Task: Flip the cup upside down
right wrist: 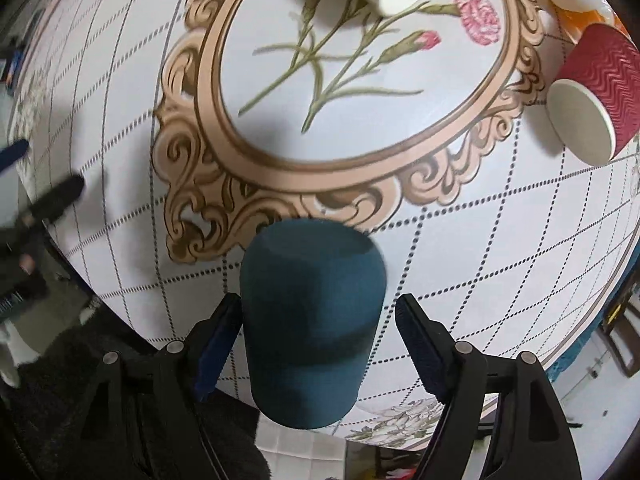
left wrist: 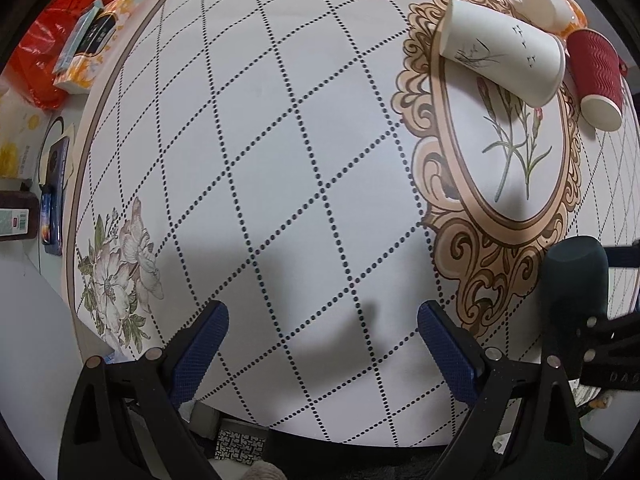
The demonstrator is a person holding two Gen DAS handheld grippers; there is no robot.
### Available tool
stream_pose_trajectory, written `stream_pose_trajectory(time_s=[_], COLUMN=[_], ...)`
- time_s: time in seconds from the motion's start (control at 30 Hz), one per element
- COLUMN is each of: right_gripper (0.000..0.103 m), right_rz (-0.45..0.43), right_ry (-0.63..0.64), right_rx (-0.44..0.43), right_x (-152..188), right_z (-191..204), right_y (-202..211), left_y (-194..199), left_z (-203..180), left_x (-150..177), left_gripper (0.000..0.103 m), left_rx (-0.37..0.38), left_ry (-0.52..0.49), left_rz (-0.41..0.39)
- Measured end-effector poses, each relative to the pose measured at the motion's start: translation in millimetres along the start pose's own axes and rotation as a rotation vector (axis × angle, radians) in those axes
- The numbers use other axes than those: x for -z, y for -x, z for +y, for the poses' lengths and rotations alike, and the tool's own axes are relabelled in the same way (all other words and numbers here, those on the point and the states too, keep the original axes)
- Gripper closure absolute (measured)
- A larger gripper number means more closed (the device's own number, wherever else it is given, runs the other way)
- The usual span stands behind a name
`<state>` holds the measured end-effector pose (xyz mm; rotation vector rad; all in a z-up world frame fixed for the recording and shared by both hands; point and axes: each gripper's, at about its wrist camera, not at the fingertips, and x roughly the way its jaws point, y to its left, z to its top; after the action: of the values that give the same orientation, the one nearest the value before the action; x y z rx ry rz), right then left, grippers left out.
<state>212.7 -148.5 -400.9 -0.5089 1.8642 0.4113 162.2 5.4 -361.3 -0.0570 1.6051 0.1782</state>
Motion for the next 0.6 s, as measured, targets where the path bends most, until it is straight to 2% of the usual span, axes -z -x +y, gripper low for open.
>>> stream_pose_trajectory(time_s=[0.13,0.17,0.2,0.33,0.47,0.6], right_gripper=[0.022,0.025,0.031,0.033,0.033,0.033], right_rz=[-0.025,-0.028,-0.029,-0.054,-0.125,-0.257], right_ry=[-0.026,-0.031,-0.035,-0.058,-0.083,-0.141], right_rx=[-0.009,-0.010,-0.015,-0.020,-0.017,-0.044], right_x=[-14.1,-15.4,-16.3,-15.4,1.6,37.4], right_z=[-14.9,-18.2,-19.4,-28.9,-27.6,-23.8], right_y=[10.9,10.9,9.9,7.5,11.8,19.5], left_y=[-1.2,-1.1,-1.1,-1.9,-1.2,1.4], left_z=[-3.4,-5.6,-7.2,-8.8,-8.5,3.8], left_x=[1.2,1.4,1.3,1.3,1.1,-3.1], left_gripper=[0.006,0.006,0.006,0.006,0.006,0.006], left_rx=[-0.003,-0.003,-0.004,-0.004,0.006,0.011], left_ry=[-0.020,-0.024,-0.028,-0.037,-0.039,-0.044], left_rz=[0.000,0.000,0.001,0.002,0.003,0.001])
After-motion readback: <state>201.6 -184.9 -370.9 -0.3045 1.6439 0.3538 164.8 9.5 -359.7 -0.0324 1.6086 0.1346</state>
